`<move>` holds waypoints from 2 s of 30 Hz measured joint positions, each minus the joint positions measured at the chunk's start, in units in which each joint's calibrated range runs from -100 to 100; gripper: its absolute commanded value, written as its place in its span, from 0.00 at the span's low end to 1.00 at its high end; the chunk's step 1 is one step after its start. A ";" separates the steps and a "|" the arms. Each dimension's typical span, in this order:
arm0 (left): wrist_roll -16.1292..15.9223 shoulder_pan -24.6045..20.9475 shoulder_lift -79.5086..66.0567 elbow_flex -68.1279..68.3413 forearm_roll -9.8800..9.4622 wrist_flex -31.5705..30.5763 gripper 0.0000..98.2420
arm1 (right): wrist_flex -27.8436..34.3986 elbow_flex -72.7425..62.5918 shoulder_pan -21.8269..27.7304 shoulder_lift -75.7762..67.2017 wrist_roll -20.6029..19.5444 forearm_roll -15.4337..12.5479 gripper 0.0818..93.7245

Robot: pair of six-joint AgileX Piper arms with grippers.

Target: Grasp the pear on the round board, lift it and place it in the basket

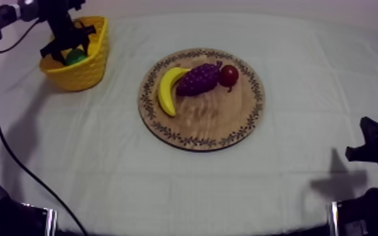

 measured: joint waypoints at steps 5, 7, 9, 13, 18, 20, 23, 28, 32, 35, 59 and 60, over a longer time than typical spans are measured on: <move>-0.04 0.46 -1.90 0.73 0.33 -2.28 0.70 | 0.00 0.00 0.00 0.00 0.00 0.00 0.00; -0.04 0.59 -3.21 1.62 0.32 -3.42 0.70 | 0.00 0.00 0.00 0.00 0.00 0.00 0.00; 0.12 0.57 -4.79 2.47 0.27 -4.20 0.71 | 0.00 0.00 0.00 0.00 0.00 0.00 0.00; -0.08 0.60 -8.39 4.88 0.26 -5.88 0.65 | 0.00 0.00 0.00 0.00 0.00 0.00 0.00; -1.56 1.12 -15.22 11.18 1.36 -11.65 0.20 | 0.00 0.00 0.00 0.00 0.00 0.00 0.00; -2.44 1.23 -19.03 14.92 1.84 -14.54 0.10 | 0.00 0.00 0.00 0.00 0.00 0.00 0.00; -3.15 1.98 -26.70 22.34 2.22 -19.28 0.03 | 0.00 0.00 0.00 0.00 0.00 0.00 0.00; -4.40 3.77 -41.84 35.90 1.82 -25.83 0.01 | 0.00 0.00 0.00 0.00 0.00 0.00 0.00; -6.80 4.55 -55.77 47.15 2.07 -30.01 0.00 | 0.00 0.00 0.00 0.00 0.00 0.00 0.00; -8.52 3.79 -65.89 56.02 2.88 -32.29 0.00 | -0.08 0.00 0.00 0.00 0.00 0.00 0.00; -26.16 -3.62 -141.25 110.47 10.41 -36.78 0.00 | -0.01 0.00 0.00 0.00 0.03 0.00 0.00; -26.20 -3.62 -142.12 111.65 10.41 -37.50 0.00 | -0.01 0.00 0.00 0.00 0.03 0.00 0.00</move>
